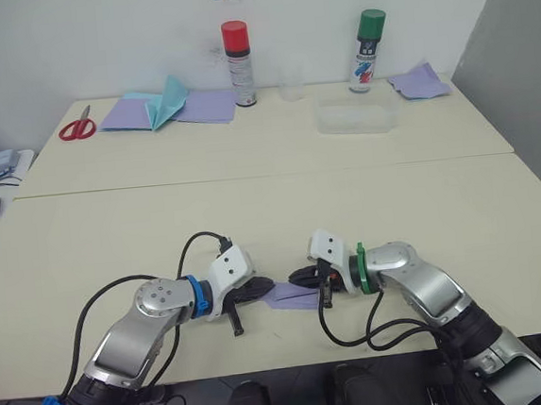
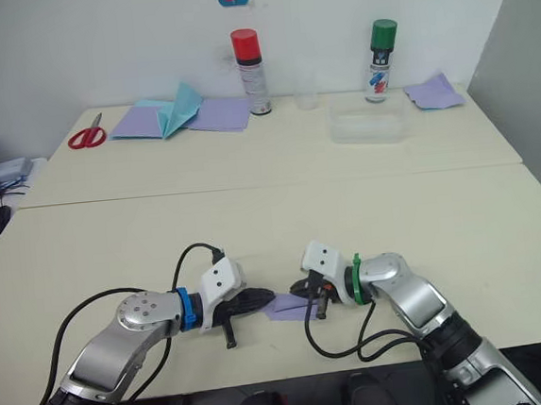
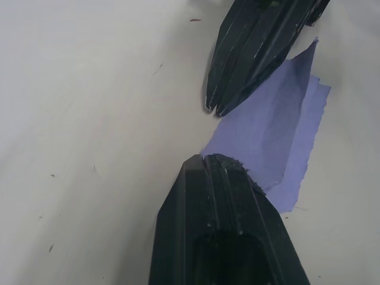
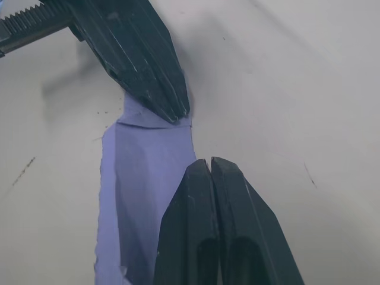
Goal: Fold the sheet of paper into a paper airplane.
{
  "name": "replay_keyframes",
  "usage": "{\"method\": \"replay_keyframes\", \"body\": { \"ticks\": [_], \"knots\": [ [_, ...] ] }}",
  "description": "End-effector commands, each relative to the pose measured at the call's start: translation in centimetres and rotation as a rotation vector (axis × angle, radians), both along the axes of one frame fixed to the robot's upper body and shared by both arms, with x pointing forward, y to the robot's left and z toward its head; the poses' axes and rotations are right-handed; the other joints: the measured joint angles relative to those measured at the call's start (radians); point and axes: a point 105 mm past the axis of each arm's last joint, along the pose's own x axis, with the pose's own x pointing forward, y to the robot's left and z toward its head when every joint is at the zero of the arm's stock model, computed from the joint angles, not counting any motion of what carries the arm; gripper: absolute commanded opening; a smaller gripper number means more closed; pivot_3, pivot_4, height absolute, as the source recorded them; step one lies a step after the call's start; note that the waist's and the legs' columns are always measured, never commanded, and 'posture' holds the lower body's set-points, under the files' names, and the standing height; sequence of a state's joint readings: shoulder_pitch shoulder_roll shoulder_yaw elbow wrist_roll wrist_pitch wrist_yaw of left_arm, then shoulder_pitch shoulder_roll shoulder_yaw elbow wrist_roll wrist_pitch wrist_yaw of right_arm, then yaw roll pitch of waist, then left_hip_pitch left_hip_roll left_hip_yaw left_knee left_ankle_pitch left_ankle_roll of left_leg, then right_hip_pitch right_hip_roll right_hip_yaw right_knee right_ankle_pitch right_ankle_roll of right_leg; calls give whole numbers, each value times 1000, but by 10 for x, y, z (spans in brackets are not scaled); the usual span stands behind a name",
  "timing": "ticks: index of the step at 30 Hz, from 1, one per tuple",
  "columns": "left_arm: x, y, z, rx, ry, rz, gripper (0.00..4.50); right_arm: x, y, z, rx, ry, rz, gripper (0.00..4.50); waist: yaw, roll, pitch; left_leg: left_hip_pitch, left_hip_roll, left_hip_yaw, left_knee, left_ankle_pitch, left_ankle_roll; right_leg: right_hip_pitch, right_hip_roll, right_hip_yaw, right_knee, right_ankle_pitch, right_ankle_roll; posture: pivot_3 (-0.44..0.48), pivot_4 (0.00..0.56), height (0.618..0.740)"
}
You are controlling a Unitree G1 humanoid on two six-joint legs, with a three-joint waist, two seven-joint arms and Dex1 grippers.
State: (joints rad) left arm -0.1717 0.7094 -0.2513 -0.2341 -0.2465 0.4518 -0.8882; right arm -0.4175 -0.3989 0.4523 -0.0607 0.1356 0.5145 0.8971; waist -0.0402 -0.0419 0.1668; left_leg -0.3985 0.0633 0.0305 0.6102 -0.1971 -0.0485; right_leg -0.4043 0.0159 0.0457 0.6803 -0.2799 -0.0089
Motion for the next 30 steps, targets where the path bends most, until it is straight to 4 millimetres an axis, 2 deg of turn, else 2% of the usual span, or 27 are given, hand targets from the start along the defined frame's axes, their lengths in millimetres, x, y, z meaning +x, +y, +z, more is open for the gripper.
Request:
{"method": "replay_keyframes", "body": {
  "ticks": [1,7,13,15,16,19,22,25,30],
  "knots": [
    [-3,20,-24,96,81,56,0,-5,-22,-13,-70,42,-28,99,2,0,0,0,0,0,0,0,0,0,0,0,0,0,0,0,150,740],
    [-2,20,-25,98,80,57,0,-26,-48,-16,-121,58,-6,99,7,1,-2,0,0,0,0,0,0,0,0,0,0,0,-1,0,150,740],
    [-2,20,-26,100,79,55,0,-23,-71,-11,-163,6,-16,99,8,1,-3,1,0,0,0,0,0,0,0,0,-1,-1,-2,0,150,740],
    [-2,20,-26,101,78,54,0,-18,-70,2,-122,-37,-15,99,7,1,-3,1,0,0,0,0,0,0,0,0,-1,-3,-4,0,150,740],
    [-2,20,-26,100,78,53,0,-18,-64,16,-51,-50,-1,99,7,1,-3,1,0,0,0,0,0,0,0,0,-1,-3,-4,0,150,740],
    [-2,20,-26,101,79,51,0,-26,-56,35,38,-43,72,99,7,1,-2,0,0,0,0,0,0,0,0,0,-1,0,0,0,150,740],
    [-2,20,-26,102,78,47,0,-40,-57,30,-40,-80,198,99,8,1,-2,0,0,-1,0,0,0,0,0,0,-1,0,0,0,150,740],
    [-1,20,-26,102,76,45,0,-47,-56,25,-70,-104,253,99,8,1,-2,0,0,-1,0,0,0,0,0,-1,-1,-1,-1,0,150,740],
    [1,20,-26,100,71,43,0,-40,-49,24,-33,-141,209,99,7,1,-2,0,0,-1,0,0,0,0,0,-1,-1,-1,-1,0,150,740]
  ]
}}
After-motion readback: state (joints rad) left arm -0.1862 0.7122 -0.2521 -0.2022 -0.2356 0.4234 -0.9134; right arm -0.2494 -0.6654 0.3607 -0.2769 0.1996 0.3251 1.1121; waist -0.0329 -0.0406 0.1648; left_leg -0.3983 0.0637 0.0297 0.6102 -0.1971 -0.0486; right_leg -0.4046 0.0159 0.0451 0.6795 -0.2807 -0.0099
